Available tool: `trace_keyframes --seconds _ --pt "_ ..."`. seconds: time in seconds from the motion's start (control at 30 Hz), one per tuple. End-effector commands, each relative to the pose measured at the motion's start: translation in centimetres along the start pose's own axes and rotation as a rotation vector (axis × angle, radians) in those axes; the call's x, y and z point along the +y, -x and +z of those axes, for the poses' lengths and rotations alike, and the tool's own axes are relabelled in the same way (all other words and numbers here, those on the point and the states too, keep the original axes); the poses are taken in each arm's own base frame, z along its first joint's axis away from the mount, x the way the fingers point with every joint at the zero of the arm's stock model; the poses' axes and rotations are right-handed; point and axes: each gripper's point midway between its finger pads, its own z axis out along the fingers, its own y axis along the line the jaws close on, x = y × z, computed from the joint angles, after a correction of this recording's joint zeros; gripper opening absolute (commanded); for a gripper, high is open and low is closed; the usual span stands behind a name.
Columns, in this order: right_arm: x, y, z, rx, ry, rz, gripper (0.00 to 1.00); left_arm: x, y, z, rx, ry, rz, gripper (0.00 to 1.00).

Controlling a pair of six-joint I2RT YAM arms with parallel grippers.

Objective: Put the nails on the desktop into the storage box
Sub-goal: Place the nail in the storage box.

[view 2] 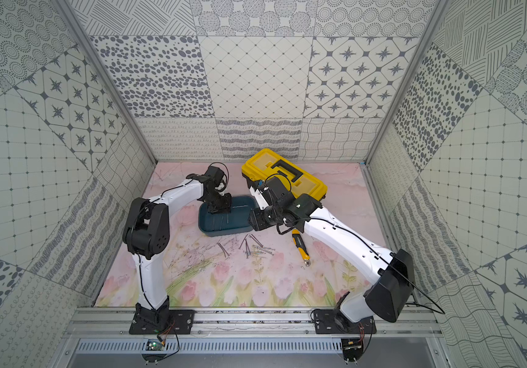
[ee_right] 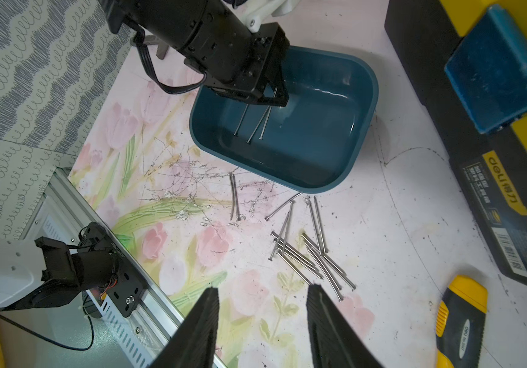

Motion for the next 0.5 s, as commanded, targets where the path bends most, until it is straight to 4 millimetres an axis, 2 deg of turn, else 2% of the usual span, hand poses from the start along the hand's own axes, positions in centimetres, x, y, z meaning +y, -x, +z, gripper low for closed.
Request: trace_keyframes --seconds 0.0,0.3,0.37,0.47 --pt "-0.2 0.5 -1.4 -0.046 -0.007 -0.007 0.50 1.7 -0.2 0.9 -0.006 0.066 0.018 0.00" --pt "-0.6 0.4 -2.1 -0.051 -0.008 0.009 0.51 2.3 -0.5 2.2 -0.005 0.090 0.011 0.00" --pt "-0.7 0.3 -2.2 -0.047 -0.011 0.012 0.51 2.5 -0.5 2.5 -0.002 0.096 0.004 0.04" --pt "-0.7 0.0 -2.4 -0.042 -0.014 0.016 0.51 2.6 -0.6 2.6 0.000 0.099 0.001 0.15"
